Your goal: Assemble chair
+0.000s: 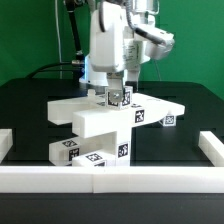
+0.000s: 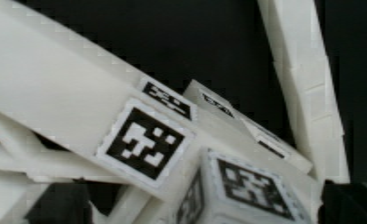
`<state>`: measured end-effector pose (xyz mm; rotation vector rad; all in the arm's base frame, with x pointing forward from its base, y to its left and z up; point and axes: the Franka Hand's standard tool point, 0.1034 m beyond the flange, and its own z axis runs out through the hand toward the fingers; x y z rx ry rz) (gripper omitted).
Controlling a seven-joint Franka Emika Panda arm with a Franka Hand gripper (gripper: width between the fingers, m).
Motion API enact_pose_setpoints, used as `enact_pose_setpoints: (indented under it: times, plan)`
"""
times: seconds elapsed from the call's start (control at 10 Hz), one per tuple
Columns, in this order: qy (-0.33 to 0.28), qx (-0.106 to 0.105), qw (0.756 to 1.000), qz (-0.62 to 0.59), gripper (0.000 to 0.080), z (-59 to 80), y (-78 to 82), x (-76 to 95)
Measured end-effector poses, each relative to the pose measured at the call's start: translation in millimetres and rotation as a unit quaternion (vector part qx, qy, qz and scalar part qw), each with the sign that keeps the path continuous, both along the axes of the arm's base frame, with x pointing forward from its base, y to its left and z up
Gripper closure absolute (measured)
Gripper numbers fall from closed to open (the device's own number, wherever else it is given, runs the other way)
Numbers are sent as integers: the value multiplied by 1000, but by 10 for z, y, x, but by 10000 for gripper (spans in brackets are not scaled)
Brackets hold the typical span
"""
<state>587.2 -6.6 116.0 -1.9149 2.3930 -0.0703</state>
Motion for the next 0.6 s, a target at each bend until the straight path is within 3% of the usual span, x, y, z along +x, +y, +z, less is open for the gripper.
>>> enact_pose_setpoints:
  times: [0.4,0.6]
  plan:
    - [-1,-14,987,157,151,-7,-7,-6]
    - [3,-33,963,266,151,0,-25,6]
